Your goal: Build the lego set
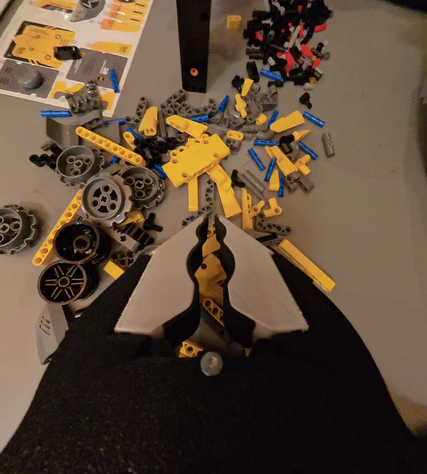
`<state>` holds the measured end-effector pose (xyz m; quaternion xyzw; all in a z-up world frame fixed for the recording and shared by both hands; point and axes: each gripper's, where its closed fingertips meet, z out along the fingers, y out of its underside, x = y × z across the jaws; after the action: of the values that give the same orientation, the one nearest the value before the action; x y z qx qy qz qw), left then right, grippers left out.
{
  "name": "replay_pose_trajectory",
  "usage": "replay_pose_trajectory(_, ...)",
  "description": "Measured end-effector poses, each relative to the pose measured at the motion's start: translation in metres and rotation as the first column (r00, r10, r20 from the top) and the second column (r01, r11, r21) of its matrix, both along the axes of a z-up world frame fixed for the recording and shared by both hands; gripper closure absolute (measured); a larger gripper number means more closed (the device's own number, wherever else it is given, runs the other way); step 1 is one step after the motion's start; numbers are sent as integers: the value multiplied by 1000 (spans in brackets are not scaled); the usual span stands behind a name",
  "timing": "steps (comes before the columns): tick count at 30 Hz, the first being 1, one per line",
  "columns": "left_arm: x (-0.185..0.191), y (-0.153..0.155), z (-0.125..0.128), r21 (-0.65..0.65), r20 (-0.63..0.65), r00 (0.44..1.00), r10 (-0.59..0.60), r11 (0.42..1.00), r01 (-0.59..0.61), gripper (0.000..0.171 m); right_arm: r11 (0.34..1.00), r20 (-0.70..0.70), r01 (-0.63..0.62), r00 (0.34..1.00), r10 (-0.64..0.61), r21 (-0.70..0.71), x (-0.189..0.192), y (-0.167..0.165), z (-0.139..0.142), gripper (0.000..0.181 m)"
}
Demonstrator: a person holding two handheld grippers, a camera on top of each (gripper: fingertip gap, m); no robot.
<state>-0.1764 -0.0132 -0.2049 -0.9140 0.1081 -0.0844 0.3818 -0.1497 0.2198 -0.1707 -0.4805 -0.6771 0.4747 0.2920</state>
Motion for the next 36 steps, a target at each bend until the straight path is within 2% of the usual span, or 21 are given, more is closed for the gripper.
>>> replay_pose_trajectory(8,10,3,3,0,-29,999,-33,999,33,160,997,16,17,1000,-16,-69,1,4,1,151)
replay_pose_trajectory(14,6,-1,-13,-83,-35,999,-21,996,18,157,1000,19,6,1000,-6,0,1,-1,-3,151)
replay_pose_trajectory(24,3,2,-18,-100,-131,991,-12,995,-2,157,999,21,-4,1000,4,35,2,-5,-5,152)
replay_pose_trajectory(36,3,3,-18,-106,-125,992,-4,994,-9,165,999,19,-1,1000,1,44,2,-5,-5,152)
